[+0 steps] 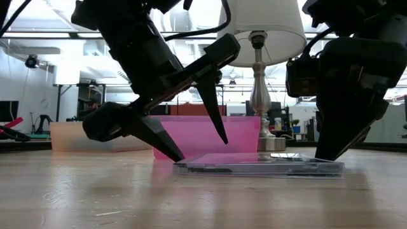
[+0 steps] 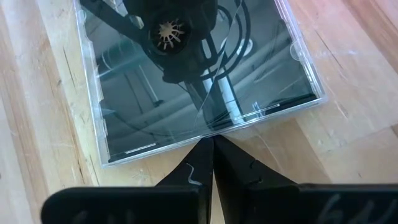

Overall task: Pick & place jewel cases by type
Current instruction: Put the black cd case into the pink bin

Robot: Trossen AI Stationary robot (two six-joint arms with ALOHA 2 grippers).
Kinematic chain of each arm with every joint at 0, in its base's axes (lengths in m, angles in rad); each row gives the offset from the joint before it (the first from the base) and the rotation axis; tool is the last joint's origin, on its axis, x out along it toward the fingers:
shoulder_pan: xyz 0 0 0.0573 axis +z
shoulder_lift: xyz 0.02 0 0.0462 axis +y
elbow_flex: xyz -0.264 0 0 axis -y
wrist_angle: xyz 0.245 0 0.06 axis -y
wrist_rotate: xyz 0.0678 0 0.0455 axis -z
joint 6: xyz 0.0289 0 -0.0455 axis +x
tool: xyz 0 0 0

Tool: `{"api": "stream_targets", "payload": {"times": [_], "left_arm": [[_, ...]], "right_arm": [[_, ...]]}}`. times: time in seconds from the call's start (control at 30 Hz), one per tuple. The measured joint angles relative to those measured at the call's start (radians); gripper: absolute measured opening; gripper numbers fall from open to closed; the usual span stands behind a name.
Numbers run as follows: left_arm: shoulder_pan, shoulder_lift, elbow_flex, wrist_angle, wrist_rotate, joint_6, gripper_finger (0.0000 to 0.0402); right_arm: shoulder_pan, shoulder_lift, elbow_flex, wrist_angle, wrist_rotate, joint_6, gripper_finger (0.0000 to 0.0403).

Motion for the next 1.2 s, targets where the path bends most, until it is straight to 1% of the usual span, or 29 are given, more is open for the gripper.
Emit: {"api": "stream_targets", "payload": {"times": [0.3,0.47,0.87,1.2], "left_arm": [[-0.009,-0.036,0.003,-0.006,-0.019,-0.010,0.0240],[-0.013,-0.077,0.004,-0.015,-0.030,-0.014,0.0240],[-0.021,-0.114,0.004,-0.040,-0.017,-0.019,0.0240],[-0.027,-0.169,0.004,-0.060,-0.033,-0.025,0.0240]], "right_arm": [[0.000,0.000,0.000,0.003,0.000,0.004,0.0008],[0.000,0.000,0.000,0.004,-0.001,0.005,0.0008],[0.000,0.006,0.002,0.028,-0.004,0.023,0.0008],[0.000,0.006,0.002,0.026,-0.010,0.023,0.0008]]}}
